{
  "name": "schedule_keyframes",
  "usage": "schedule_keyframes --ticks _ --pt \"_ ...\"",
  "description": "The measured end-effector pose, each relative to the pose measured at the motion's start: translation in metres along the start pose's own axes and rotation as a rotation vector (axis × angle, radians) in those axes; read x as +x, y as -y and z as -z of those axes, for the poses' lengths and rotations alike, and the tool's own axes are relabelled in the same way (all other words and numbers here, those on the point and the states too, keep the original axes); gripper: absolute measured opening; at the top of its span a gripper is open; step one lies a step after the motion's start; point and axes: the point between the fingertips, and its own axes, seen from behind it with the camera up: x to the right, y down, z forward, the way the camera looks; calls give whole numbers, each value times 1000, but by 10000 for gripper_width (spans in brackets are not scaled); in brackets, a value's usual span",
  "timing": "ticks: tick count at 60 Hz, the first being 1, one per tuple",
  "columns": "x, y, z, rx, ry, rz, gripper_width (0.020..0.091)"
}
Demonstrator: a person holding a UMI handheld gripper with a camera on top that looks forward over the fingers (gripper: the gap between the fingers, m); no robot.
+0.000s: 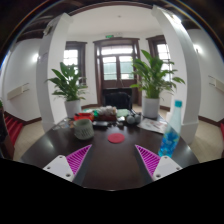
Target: Pour water
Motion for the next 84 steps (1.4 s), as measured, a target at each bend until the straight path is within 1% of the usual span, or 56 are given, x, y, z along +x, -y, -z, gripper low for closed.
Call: schedule_keyframes --ticks 2,4,11,17,22,30,33,40,42,46,47,48,49,50,52,61,62,70,78,84 --pt "29 -39 2 -10 -22 -6 856" --pt "51 -55 4 -13 -48 -18 855" --pt "128 -74 6 6 -150 -31 856" --pt "184 -66 -3 41 -225 4 854" --pt "214 -51 -24 59 -243 22 854" --pt "238 -14 -57 175 -226 8 854" --pt "244 -5 -69 201 -223 4 851" --pt "250 -3 -93 197 -213 10 846" --pt "249 -4 -98 196 -205 4 828" --pt "244 -5 -106 199 -185 7 746" --pt "244 -6 -108 197 -188 7 748" --pt "244 -6 -108 196 -191 6 658" --pt "244 -6 -109 198 -191 4 661" --pt "243 -5 -109 205 -188 3 562" --pt "243 -4 -108 213 -191 8 561" --pt "243 -1 -106 238 -199 28 404" --pt "242 -2 -108 244 -204 27 395" --pt "242 -2 -108 243 -209 25 395" --pt "241 -2 -109 210 -226 53 395" --pt "223 11 -114 193 -235 164 395"
